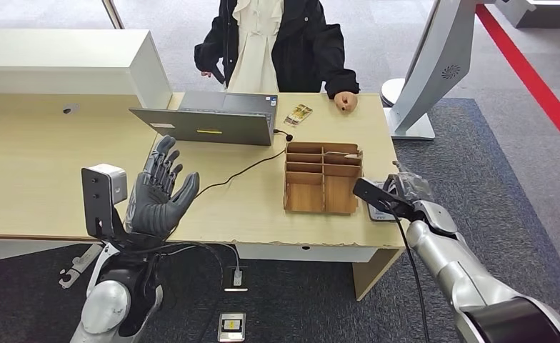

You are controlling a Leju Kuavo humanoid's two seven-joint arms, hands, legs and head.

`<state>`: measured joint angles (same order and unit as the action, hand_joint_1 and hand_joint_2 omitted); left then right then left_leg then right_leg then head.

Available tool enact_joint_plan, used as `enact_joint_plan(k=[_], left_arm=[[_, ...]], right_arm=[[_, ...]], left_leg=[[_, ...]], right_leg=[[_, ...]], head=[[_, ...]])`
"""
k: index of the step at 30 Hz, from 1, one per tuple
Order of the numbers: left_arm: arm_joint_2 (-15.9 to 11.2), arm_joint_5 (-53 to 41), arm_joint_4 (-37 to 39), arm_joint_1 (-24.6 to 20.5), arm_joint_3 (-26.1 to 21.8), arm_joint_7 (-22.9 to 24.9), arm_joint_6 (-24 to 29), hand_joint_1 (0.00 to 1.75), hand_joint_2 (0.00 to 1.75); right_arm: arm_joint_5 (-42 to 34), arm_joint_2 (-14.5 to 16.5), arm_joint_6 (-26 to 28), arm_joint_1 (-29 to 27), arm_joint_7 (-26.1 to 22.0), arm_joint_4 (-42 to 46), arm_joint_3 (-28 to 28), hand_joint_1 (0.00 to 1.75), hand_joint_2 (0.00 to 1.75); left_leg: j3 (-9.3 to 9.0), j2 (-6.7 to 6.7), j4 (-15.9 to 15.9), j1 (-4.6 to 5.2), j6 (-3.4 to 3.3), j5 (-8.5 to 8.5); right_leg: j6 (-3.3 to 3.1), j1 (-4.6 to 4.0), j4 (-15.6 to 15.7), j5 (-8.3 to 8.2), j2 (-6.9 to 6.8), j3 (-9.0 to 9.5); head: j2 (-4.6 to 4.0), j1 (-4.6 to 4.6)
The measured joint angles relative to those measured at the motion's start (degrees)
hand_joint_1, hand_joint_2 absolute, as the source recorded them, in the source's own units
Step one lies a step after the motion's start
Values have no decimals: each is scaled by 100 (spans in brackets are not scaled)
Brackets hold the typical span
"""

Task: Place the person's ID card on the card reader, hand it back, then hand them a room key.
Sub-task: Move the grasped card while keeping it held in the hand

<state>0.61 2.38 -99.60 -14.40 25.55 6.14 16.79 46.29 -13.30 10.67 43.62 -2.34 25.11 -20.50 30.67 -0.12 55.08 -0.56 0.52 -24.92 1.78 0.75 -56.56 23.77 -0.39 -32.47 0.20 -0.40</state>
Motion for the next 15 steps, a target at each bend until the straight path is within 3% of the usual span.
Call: enact_joint_plan(k=[15], left_arm=[[-72, -2, -90, 30, 0, 2, 16, 0, 175]], right_arm=[[-52, -51, -216, 29, 57, -8, 0, 175, 175]], left_leg=[[-3, 0, 0, 0, 0, 1]], right_leg=[[-1, 0, 0, -2, 0, 3]], head=[[-1, 0]])
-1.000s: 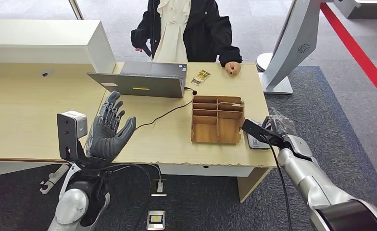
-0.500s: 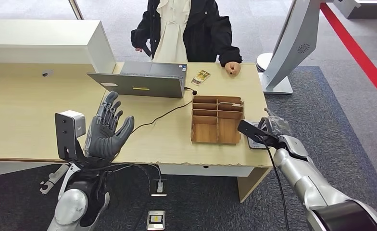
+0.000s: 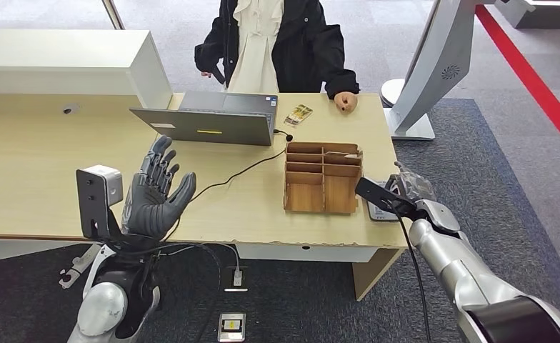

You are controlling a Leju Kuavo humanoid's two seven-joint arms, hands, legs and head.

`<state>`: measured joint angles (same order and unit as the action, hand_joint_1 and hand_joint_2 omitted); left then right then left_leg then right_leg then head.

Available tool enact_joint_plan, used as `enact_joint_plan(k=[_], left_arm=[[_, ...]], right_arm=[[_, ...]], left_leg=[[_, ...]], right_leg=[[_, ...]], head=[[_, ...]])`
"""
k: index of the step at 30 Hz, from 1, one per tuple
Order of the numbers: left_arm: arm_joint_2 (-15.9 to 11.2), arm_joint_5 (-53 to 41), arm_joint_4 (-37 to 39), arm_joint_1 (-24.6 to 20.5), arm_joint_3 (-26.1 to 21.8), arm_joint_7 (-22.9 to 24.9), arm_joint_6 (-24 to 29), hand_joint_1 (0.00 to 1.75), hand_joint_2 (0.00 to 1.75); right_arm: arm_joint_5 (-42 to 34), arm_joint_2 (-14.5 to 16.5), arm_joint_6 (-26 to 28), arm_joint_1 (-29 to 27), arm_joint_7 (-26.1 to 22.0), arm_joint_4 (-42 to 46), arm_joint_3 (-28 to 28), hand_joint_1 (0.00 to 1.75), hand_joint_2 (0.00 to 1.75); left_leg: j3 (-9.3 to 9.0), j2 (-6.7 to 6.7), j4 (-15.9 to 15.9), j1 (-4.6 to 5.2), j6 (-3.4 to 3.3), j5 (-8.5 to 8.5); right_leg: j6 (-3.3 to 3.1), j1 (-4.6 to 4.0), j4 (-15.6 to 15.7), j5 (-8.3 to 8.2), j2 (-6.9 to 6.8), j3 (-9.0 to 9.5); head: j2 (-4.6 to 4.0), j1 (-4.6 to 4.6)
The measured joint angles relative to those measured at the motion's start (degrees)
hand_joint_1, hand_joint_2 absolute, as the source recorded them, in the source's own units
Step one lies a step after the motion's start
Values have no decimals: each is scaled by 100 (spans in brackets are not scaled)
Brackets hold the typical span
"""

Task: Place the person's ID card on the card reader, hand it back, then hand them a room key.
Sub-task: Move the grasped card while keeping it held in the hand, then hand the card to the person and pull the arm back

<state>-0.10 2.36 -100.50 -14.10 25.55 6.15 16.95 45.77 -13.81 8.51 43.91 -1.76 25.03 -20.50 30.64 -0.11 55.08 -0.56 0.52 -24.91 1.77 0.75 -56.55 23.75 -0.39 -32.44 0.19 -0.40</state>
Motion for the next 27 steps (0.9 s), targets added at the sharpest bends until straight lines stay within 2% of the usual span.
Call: enact_joint_plan(k=[10, 17, 27], left_arm=[[-43, 32, 4, -26, 2, -123, -172, 0, 175], [19, 40, 78, -145, 55, -216, -225, 0, 175], [238, 73, 336, -368, 91, -422, -566, 0, 175]], right_arm=[[-401, -9, 102, 195, -286, 102, 52, 175, 175], [-612, -80, -60, 1012, -378, 259, 114, 175, 175], [-188, 13, -231, 1993, -410, 274, 69, 175, 175]], left_leg=[[2, 5, 0, 1, -1, 2], [3, 6, 1, 2, -3, 6], [6, 7, 1, 1, -3, 7]], right_leg=[[0, 1, 0, -6, 3, -4], [1, 1, 0, -10, 4, -7], [2, 1, 0, -13, 5, -9]], head=[[1, -1], [1, 0], [1, 0]])
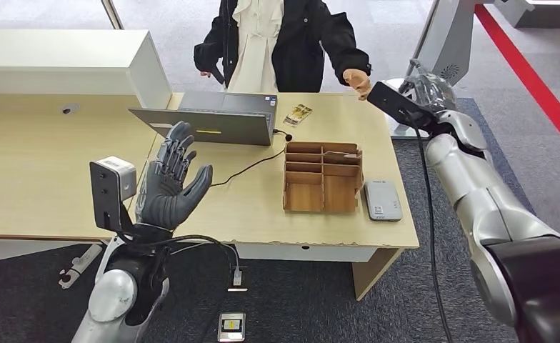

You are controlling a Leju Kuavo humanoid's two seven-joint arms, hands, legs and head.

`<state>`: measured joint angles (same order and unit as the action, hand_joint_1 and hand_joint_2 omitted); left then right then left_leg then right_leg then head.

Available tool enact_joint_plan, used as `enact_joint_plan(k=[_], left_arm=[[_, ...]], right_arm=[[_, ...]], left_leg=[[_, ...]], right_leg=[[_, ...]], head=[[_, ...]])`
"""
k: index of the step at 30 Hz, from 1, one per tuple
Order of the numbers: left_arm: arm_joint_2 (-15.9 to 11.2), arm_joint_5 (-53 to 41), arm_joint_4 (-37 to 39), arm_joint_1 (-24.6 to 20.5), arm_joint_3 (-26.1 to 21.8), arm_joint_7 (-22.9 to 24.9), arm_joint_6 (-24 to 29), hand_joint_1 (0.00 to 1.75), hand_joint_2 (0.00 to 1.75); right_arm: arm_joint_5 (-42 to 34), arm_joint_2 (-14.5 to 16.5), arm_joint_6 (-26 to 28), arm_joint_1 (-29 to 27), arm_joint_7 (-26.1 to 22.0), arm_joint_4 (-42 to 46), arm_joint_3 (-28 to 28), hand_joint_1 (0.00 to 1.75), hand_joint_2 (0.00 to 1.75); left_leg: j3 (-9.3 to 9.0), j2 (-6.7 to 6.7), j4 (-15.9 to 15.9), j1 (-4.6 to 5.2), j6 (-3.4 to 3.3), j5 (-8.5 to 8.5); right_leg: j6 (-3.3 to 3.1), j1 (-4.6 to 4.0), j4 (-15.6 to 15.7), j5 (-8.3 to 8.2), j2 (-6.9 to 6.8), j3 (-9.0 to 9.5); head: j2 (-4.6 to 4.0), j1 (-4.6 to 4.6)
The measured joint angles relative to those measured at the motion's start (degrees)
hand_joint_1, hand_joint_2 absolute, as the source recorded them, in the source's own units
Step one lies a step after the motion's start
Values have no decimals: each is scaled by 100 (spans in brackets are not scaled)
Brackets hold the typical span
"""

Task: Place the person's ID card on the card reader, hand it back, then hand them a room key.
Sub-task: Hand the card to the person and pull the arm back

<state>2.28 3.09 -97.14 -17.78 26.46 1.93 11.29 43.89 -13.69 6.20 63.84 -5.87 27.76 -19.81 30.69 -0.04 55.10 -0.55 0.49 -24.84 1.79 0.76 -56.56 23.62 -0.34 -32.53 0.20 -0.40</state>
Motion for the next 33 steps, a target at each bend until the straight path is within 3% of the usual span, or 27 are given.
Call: enact_joint_plan(k=[10, 22, 23, 26, 27, 33], left_arm=[[179, 34, 281, -195, -2, -126, -314, 0, 175], [192, 44, 525, -325, -8, -164, -409, 0, 175], [192, 48, 538, -326, -8, -174, -414, 0, 175], [192, 52, 567, -325, -8, -191, -419, 0, 175], [192, 56, 574, -325, -8, -193, -419, 0, 175], [190, 88, 585, -324, -8, -193, -417, 0, 175]], right_arm=[[606, 493, -309, 637, 268, -236, -236, 175, 175], [835, 939, -457, 1165, 693, -634, -446, 175, 175], [841, 954, -457, 1171, 704, -659, -449, 151, 175], [854, 978, -456, 1172, 717, -726, -452, 20, 175], [862, 980, -453, 1170, 732, -748, -453, 0, 175], [893, 953, -382, 1124, 855, -845, -458, 0, 175]], left_leg=[[2, 0, 0, -1, 2, 3], [3, -1, 0, 0, 2, 4], [3, -1, 0, 0, 2, 4], [4, -2, 0, 0, 1, 4], [3, -2, 0, 0, 1, 4], [3, -2, 0, 0, 1, 4]], right_leg=[[-2, -1, -2, -1, 0, -3], [-1, -4, -2, -1, 0, -4], [-1, -4, -2, -1, 0, -4], [-1, -4, -2, -1, 0, -4], [-1, -4, -2, -1, 0, -4], [-1, -4, -1, -1, 0, -4]], head=[[0, -1], [0, -1], [0, -1], [0, -1], [0, -1], [0, -1]])
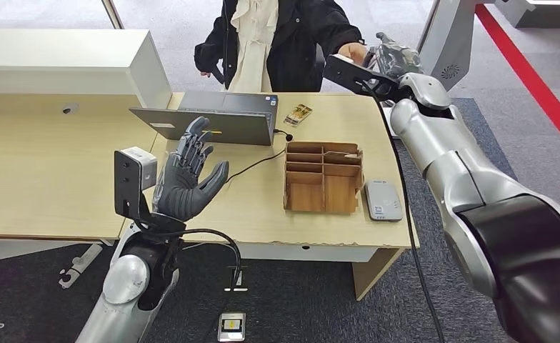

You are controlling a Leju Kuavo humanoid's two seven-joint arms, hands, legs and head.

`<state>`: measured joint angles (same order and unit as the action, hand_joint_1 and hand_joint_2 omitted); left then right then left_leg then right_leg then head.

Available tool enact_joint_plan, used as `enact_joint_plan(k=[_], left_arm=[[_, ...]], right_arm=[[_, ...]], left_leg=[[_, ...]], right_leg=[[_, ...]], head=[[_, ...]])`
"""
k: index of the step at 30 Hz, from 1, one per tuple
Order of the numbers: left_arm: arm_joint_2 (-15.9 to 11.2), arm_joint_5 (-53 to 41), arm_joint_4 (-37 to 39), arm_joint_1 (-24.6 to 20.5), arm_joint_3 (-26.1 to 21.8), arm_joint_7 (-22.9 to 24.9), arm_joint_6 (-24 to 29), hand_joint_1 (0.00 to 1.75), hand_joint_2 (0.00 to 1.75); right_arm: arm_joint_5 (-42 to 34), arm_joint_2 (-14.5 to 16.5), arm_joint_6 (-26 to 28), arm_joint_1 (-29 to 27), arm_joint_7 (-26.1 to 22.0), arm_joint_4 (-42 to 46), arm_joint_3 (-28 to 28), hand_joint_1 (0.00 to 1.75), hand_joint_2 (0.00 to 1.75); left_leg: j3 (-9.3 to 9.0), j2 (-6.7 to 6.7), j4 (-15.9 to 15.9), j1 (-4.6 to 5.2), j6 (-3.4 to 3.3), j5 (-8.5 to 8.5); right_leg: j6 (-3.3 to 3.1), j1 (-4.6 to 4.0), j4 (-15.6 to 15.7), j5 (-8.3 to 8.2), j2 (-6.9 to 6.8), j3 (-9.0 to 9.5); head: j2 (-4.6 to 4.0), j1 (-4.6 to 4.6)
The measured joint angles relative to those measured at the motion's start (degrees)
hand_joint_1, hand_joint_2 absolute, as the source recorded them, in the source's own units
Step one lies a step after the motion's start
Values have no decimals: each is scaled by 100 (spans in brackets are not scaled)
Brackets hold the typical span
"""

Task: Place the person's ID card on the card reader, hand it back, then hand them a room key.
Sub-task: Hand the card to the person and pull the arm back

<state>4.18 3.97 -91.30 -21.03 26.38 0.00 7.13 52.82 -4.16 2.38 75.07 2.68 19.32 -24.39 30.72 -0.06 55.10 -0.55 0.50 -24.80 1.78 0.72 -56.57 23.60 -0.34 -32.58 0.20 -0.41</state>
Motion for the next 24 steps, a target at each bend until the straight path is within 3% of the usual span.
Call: enact_joint_plan(k=[6, 15, 24], left_arm=[[0, 36, 2, -5, 0, 6, 51, 0, 175], [-1, 27, -1, 17, -2, 45, 264, 0, 175], [-32, -57, -231, 234, -14, 254, 426, 0, 175]], right_arm=[[-9, -55, 119, -40, -86, -21, 0, 0, 175], [-301, 15, 249, -46, -727, 14, 3, 0, 175], [-934, 203, -179, -485, -1028, 357, 13, 0, 175]], left_leg=[[0, 1, 0, 0, 0, 0], [1, 2, -1, -3, 0, 0], [1, 0, -1, -4, 0, 0]], right_leg=[[0, 1, 0, 0, 0, -1], [-1, 0, -1, -1, 3, 0], [-1, -4, -1, 0, 2, 1]], head=[[0, 1], [0, 1], [0, 1]])
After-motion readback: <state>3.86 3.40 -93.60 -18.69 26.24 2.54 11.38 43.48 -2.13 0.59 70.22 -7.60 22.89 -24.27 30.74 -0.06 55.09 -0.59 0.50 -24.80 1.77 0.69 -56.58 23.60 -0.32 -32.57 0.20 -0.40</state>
